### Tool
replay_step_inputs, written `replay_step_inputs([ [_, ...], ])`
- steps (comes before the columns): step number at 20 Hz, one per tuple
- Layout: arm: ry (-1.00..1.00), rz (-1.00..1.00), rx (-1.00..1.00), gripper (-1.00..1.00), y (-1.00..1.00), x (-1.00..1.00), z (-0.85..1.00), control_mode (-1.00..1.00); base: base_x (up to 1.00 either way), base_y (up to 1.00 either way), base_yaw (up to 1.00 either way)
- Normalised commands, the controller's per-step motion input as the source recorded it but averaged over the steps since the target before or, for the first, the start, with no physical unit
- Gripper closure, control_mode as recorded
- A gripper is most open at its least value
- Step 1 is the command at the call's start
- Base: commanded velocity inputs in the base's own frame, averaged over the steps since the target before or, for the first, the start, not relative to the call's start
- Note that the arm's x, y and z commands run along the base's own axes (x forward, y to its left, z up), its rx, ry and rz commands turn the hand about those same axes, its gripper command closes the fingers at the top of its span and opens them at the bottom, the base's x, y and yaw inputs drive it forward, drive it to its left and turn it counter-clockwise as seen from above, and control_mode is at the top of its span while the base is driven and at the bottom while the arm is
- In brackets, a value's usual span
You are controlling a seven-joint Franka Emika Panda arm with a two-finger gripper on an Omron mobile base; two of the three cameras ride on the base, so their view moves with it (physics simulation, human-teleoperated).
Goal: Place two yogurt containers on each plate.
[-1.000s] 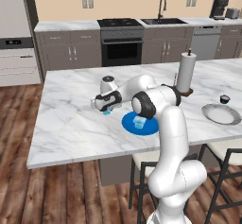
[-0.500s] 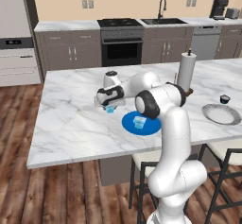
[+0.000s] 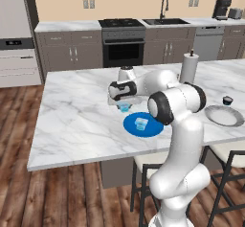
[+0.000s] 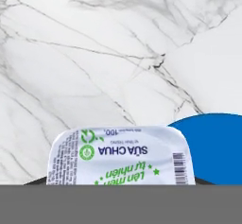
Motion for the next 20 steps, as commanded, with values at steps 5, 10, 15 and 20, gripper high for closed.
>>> replay_step_inputs([
  [5, 0.05, 0.00, 0.00, 1.00, -0.61, -0.58, 0.34, -1.00, 0.00, 0.00, 0.00],
  [10, 0.04, 0.00, -0.03, 1.00, -0.59, -0.58, 0.29, -1.00, 0.00, 0.00, 0.00],
  [15, 0.04, 0.00, -0.04, 1.00, -0.55, -0.49, 0.32, -1.00, 0.00, 0.00, 0.00],
  [20, 0.11, 0.00, -0.10, 1.00, -0.49, -0.33, 0.31, -1.00, 0.00, 0.00, 0.00],
])
